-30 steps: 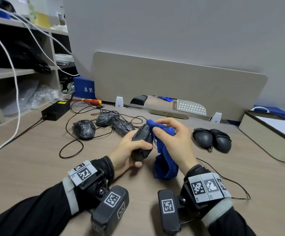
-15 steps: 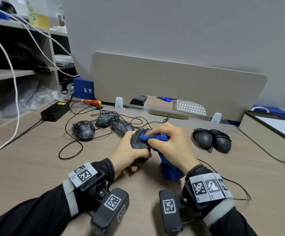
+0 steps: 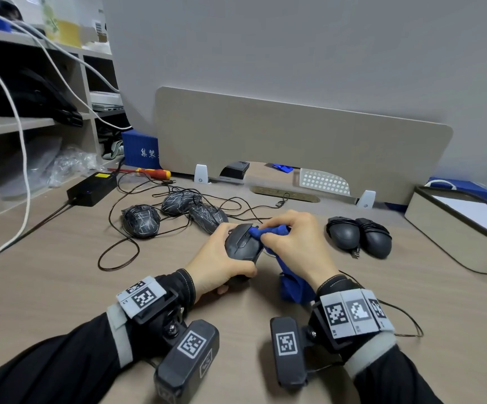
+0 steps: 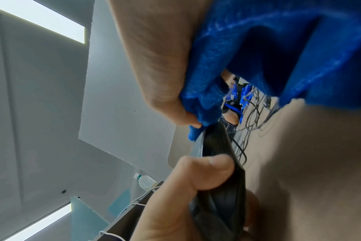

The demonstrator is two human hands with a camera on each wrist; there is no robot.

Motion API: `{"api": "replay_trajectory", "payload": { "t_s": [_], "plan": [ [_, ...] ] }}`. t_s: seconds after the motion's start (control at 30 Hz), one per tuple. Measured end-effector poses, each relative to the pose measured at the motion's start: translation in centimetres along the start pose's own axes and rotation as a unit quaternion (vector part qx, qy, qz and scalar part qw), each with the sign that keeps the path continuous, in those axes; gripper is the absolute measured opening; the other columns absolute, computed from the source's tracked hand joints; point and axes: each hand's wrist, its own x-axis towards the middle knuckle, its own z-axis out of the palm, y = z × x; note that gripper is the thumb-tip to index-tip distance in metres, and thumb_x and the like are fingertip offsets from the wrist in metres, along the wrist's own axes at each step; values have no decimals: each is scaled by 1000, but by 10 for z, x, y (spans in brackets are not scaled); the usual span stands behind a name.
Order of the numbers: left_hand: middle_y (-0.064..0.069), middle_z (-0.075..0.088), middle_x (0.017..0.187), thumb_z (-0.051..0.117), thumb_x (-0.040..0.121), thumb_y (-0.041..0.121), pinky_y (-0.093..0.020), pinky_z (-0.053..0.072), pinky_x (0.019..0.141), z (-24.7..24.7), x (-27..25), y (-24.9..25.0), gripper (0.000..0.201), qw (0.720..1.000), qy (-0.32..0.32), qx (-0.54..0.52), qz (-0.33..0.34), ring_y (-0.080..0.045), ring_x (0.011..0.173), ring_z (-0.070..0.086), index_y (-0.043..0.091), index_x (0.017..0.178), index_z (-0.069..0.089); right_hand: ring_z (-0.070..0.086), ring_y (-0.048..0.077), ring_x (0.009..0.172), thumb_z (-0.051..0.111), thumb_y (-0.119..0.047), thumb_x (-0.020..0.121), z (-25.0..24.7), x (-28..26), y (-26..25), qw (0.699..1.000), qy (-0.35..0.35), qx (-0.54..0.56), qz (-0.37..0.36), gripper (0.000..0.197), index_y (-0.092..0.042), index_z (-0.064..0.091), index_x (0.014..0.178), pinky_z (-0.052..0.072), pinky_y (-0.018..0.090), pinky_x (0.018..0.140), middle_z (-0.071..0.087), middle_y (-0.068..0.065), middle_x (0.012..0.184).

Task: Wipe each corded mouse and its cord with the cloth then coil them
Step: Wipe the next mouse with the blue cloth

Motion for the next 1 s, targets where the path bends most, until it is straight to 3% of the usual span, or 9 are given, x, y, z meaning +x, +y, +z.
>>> {"api": "replay_trajectory", "payload": {
  "t_s": [0.1, 0.2, 0.3, 0.4, 0.47, 0.57, 0.67, 0.77, 1.0],
  "plan": [
    [-8, 62, 88, 77, 68, 2, -22, 35, 39, -1, 1, 0, 62, 1000, 10, -8, -5, -17, 52, 51, 29, 115, 47, 68, 22, 78, 70, -3, 76, -1, -4, -7, 998, -54, 45, 9, 20, -22, 78, 75, 60, 48, 74, 69, 2, 84],
    [-9, 64, 94, 80, 58, 11, -22, 35, 37, -1, -1, 1, 69, 1000, -1, -2, 0, -14, 50, 52, 29, 117, 49, 66, 19, 82, 69, -9, 80, -3, 0, 3, 999, 15, 0, 34, 19, -25, 77, 79, 59, 42, 75, 71, -1, 86],
    [-4, 64, 86, 78, 57, 13, -21, 34, 38, 2, -2, 2, 68, 1000, 6, -26, -1, -11, 46, 49, 29, 116, 49, 63, 16, 81, 68, -14, 82, -4, 1, 11, 996, 75, -23, 44, 14, -25, 76, 83, 55, 33, 70, 70, -4, 84],
    [-4, 61, 79, 75, 56, 13, -20, 32, 38, 3, -1, 3, 65, 996, 21, -82, -5, -17, 48, 45, 24, 114, 51, 64, 9, 71, 67, -18, 87, -5, 2, 12, 978, 155, 122, 68, 7, -20, 72, 92, 56, 30, 71, 70, -8, 78],
    [-4, 60, 79, 75, 56, 12, -20, 32, 39, 3, 1, 3, 62, 992, 21, -122, -15, -18, 52, 46, 22, 113, 53, 64, 17, 72, 66, -20, 89, -8, 3, 8, 958, 175, 211, 78, 10, -22, 69, 98, 58, 39, 73, 72, -2, 87],
    [-2, 57, 74, 74, 57, 14, -20, 31, 40, 3, 2, 4, 56, 987, 9, -153, -44, -16, 54, 47, 16, 109, 54, 68, 9, 83, 66, -9, 87, -9, 2, 3, 949, 139, 275, 71, 25, -22, 66, 108, 55, 26, 75, 72, 2, 101],
    [-1, 50, 65, 71, 60, 17, -18, 26, 40, 3, 1, 7, 43, 978, -25, -198, -56, -14, 51, 43, 16, 97, 49, 65, -4, 98, 72, -13, 72, -7, 0, -3, 967, 79, 243, 12, 43, -25, 64, 113, 48, 13, 81, 71, -10, 108],
    [-2, 48, 69, 73, 59, 25, -17, 24, 39, 1, -2, 10, 37, 966, -64, -239, -79, -17, 53, 48, 18, 87, 50, 61, -15, 96, 76, 1, 79, -5, -1, -3, 977, 48, 207, -29, 45, -22, 62, 115, 45, 6, 81, 68, -15, 109],
    [0, 49, 74, 56, 81, 34, -16, 19, 35, -4, -4, 16, 29, 940, -96, -308, -114, -16, 54, 40, 17, 103, 64, 67, 2, 89, 78, 4, 77, -5, -6, -6, 986, -49, 140, -75, 39, -30, 73, 95, 53, 18, 83, 76, -9, 96]
  ]
}}
